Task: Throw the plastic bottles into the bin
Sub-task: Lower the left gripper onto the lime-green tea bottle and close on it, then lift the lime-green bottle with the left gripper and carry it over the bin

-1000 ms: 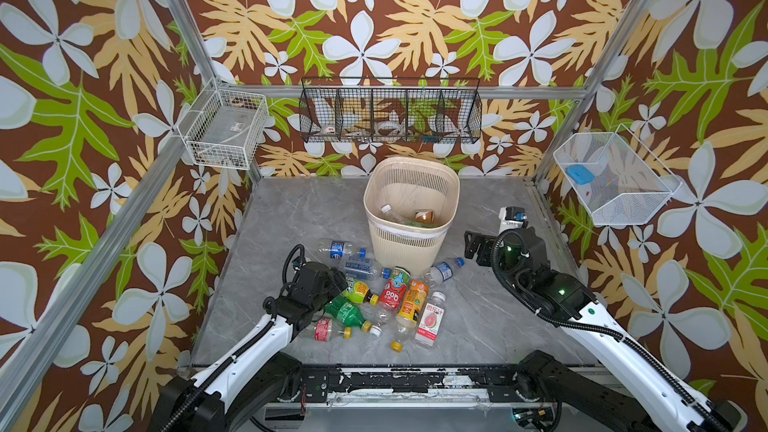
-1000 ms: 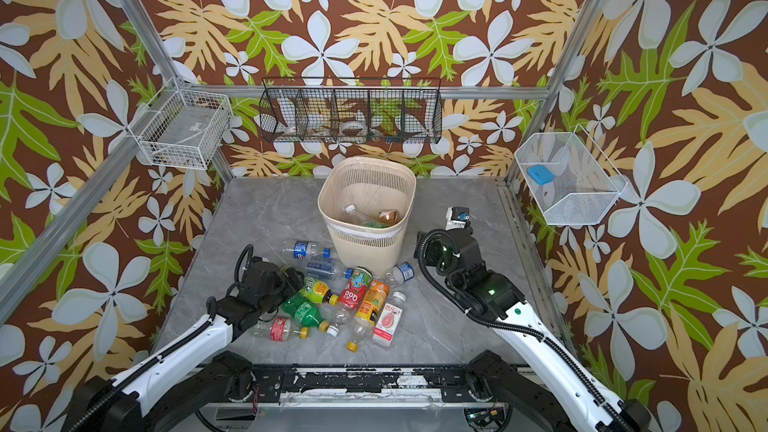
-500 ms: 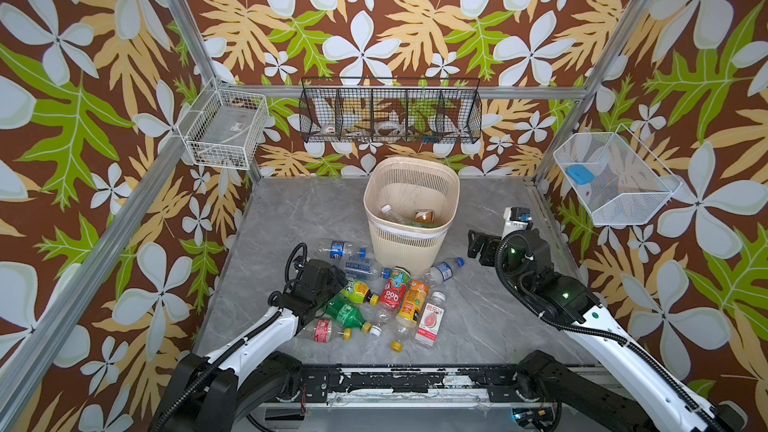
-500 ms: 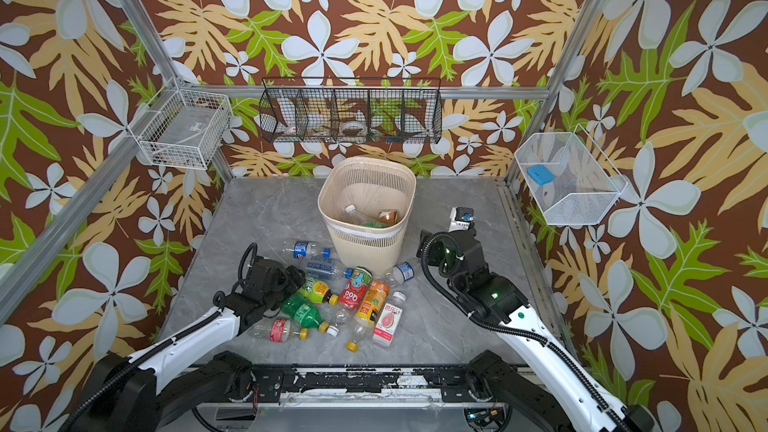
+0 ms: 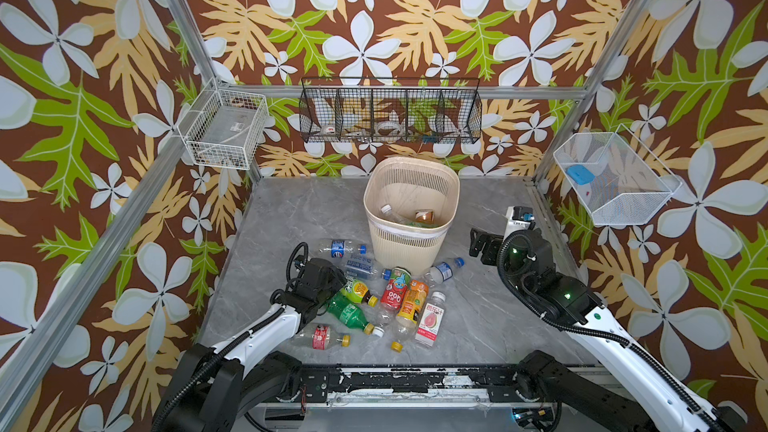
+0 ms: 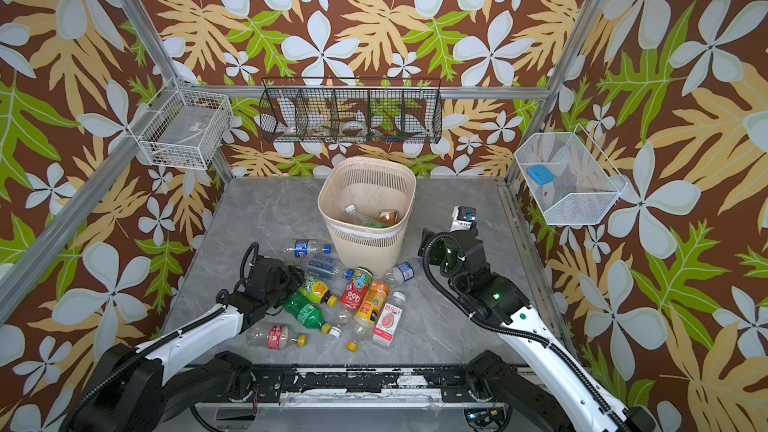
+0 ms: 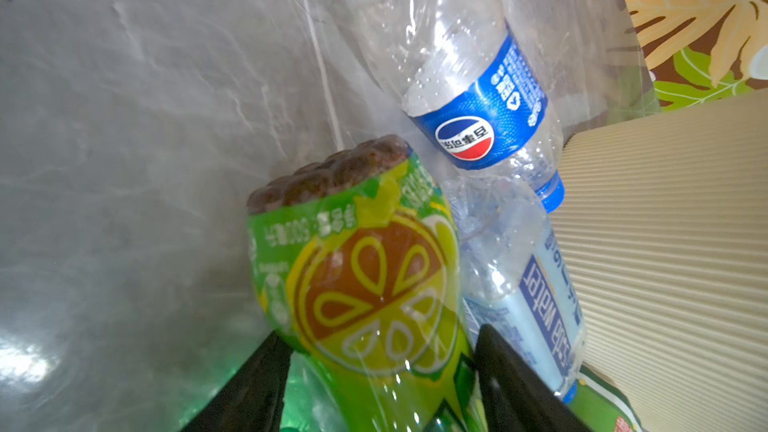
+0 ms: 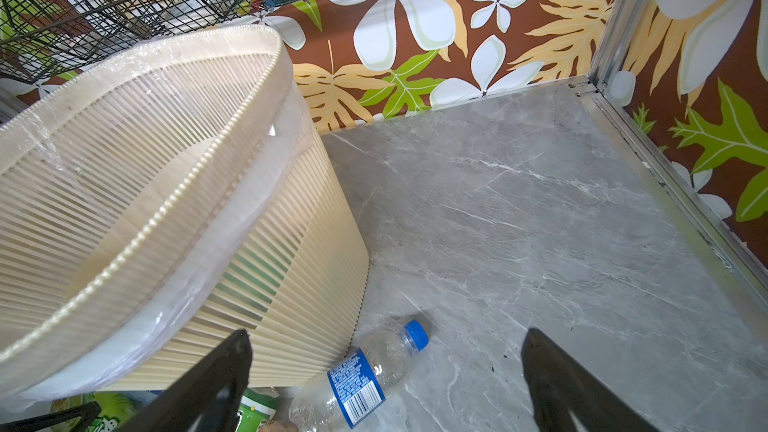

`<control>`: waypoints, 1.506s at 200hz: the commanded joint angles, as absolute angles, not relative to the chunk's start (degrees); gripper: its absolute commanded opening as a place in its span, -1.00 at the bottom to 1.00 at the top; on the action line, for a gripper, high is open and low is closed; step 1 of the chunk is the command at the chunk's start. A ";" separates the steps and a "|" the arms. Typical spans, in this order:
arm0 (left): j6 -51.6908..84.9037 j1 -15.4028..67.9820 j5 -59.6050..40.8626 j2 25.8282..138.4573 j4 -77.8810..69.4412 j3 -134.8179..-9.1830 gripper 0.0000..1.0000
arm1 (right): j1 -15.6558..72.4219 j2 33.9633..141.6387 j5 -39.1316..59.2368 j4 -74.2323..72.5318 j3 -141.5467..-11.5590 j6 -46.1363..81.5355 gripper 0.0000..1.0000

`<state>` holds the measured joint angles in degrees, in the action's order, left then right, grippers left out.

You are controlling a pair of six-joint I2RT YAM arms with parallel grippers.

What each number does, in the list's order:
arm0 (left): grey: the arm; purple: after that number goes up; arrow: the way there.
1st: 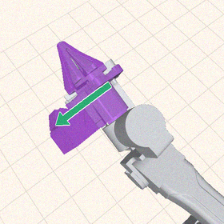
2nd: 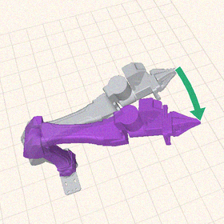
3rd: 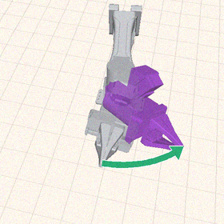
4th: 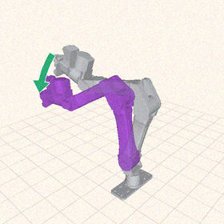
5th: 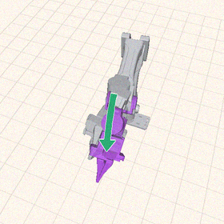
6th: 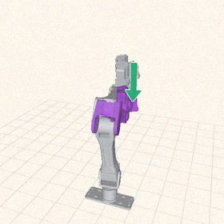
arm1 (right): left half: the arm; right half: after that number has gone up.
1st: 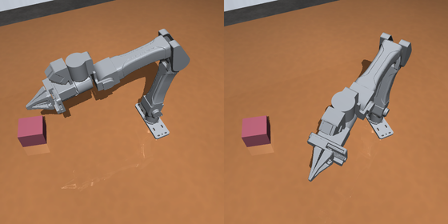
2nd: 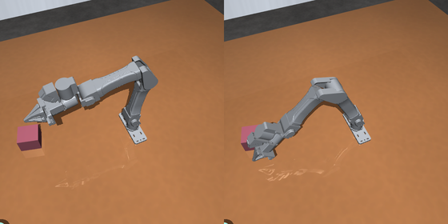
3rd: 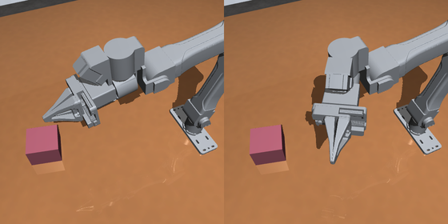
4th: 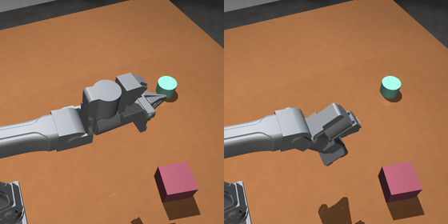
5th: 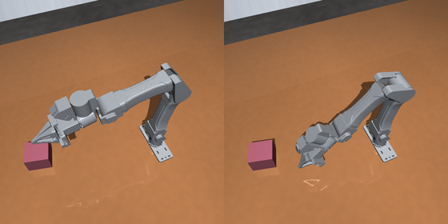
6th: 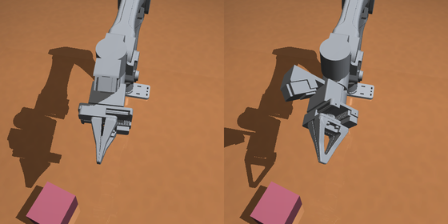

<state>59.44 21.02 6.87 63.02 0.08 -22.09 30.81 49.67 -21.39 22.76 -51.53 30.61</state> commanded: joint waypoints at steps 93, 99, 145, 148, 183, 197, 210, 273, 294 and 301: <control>59.44 20.75 7.99 53.68 2.46 -23.43 0.25 | 30.85 48.98 -22.71 22.59 -51.87 30.14 0.99; 59.25 20.74 7.99 53.49 2.50 -23.25 0.33 | 30.85 48.96 -22.67 22.46 -51.86 30.15 0.99; 57.42 20.65 6.37 59.50 1.65 -24.09 0.64 | 30.85 49.19 -22.37 21.98 -51.51 30.21 0.99; 57.33 20.65 6.40 60.01 1.59 -24.23 0.64 | 30.85 49.14 -22.41 21.97 -51.50 30.22 0.99; 56.09 20.40 6.70 66.48 -0.29 -25.77 0.67 | 30.85 48.62 -22.76 22.15 -50.98 30.22 0.99; 55.69 20.07 6.24 69.25 -0.77 -26.57 0.68 | 30.85 48.48 -22.85 22.23 -50.76 30.14 0.99; 55.42 19.95 6.07 71.31 -1.42 -27.02 0.68 | 30.85 48.51 -23.02 22.41 -50.71 30.10 0.99; 55.63 19.78 5.61 74.68 -4.12 -27.69 0.34 | 30.85 48.26 -24.08 22.68 -50.45 29.56 0.99; 55.59 19.79 6.05 72.87 -3.08 -28.10 0.29 | 30.85 48.25 -24.07 22.68 -50.45 29.52 0.99; 55.55 19.78 6.18 71.94 -2.48 -28.29 0.29 | 30.85 48.26 -24.08 22.68 -50.45 29.53 0.99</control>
